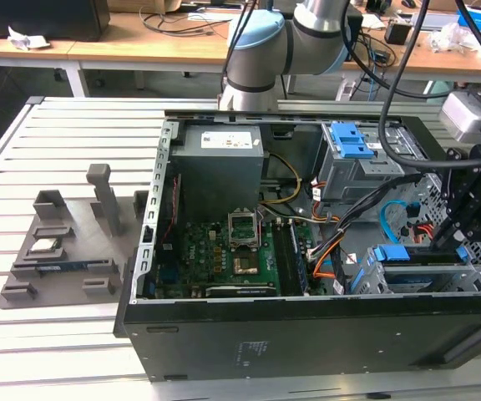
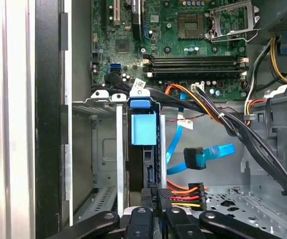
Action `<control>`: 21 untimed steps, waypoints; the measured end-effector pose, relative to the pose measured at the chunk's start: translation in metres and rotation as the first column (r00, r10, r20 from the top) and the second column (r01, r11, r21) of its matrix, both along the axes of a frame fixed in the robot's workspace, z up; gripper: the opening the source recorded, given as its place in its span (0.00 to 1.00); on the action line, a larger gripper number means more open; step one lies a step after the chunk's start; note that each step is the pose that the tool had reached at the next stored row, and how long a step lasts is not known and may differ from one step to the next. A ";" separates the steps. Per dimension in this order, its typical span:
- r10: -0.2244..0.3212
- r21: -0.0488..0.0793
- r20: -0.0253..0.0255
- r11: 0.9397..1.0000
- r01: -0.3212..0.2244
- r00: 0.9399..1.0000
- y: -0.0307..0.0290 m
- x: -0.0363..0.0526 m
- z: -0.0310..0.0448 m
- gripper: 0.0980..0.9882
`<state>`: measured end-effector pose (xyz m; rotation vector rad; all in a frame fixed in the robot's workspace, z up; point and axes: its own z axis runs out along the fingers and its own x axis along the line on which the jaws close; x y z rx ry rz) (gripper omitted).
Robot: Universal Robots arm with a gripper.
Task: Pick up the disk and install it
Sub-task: 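Insert the first disk wire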
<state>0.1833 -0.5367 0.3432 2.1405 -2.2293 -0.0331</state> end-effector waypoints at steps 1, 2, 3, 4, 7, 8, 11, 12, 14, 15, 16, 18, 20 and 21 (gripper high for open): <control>0.000 0.000 0.000 1.000 0.000 1.000 0.0000 0.0003 -0.0002 0.07; 0.000 0.000 0.000 1.000 0.000 1.000 0.0000 0.0005 -0.0004 0.07; 0.000 0.000 0.000 1.000 0.000 1.000 0.0000 0.0005 -0.0009 0.07; 0.000 0.000 0.000 1.000 0.000 1.000 0.0000 0.0005 -0.0014 0.07; 0.000 0.000 0.000 1.000 0.000 1.000 0.0000 0.0007 -0.0032 0.07; 0.000 0.000 0.000 1.000 0.000 1.000 0.0000 0.0007 -0.0036 0.07; 0.000 0.000 0.000 1.000 0.000 1.000 0.0000 0.0010 -0.0051 0.07; 0.000 0.000 0.000 1.000 0.000 1.000 0.0000 0.0010 -0.0055 0.07; 0.000 0.000 0.000 1.000 0.000 1.000 0.0000 0.0010 -0.0076 0.07; 0.000 0.000 0.000 1.000 0.000 1.000 0.0000 0.0010 -0.0078 0.07; 0.000 0.002 0.000 1.000 0.000 1.000 0.0000 0.0010 -0.0090 0.09; 0.000 0.000 0.000 1.000 0.000 1.000 0.0002 0.0010 0.0000 0.16; 0.000 0.000 0.000 1.000 0.000 1.000 0.0038 0.0010 0.0089 0.16; 0.000 0.000 0.000 1.000 0.000 1.000 0.0058 0.0010 0.0125 0.07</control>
